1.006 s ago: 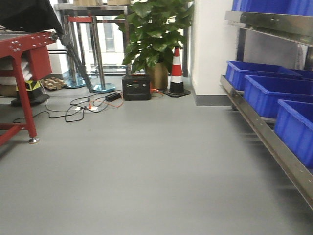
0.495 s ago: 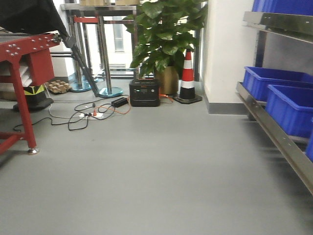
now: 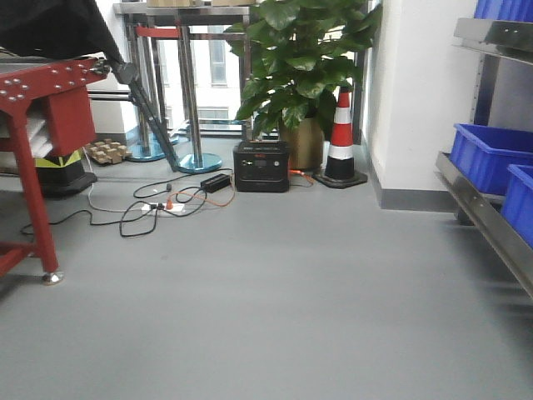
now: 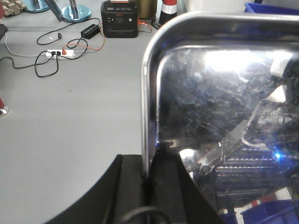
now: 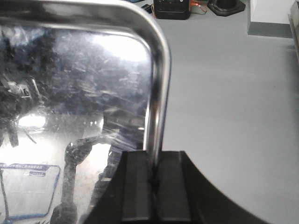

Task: Stack silver trays without gaps
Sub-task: 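Turn the base past the plant and cone toward another shelf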

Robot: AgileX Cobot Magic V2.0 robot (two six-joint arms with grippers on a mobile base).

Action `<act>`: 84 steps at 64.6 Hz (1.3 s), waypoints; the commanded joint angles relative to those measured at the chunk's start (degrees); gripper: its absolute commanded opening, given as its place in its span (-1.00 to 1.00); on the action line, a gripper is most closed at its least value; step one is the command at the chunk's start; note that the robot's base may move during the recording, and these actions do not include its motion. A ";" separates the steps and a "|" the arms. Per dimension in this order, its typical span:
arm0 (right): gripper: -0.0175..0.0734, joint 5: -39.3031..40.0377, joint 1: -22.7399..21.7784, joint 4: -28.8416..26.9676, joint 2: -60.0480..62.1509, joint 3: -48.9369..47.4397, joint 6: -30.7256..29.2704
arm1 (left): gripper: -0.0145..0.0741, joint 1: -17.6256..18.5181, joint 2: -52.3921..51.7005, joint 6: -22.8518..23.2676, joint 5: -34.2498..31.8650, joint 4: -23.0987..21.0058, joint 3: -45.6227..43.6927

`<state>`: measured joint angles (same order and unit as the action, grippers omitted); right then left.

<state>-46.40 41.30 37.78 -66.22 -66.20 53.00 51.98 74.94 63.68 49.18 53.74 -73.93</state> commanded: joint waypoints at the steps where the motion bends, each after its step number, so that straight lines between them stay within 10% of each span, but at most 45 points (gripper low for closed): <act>1: -0.78 9.96 0.63 -0.59 0.12 -0.40 -0.52 | -0.71 0.85 -0.02 0.00 -6.73 -0.42 -0.55; 84: -0.78 32.31 0.63 -0.59 0.12 -0.40 -0.52 | -0.71 0.73 -0.02 0.00 -6.93 2.19 -0.55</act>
<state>-45.95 41.30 37.44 -66.22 -66.20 53.14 51.98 74.94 63.68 48.94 55.58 -73.93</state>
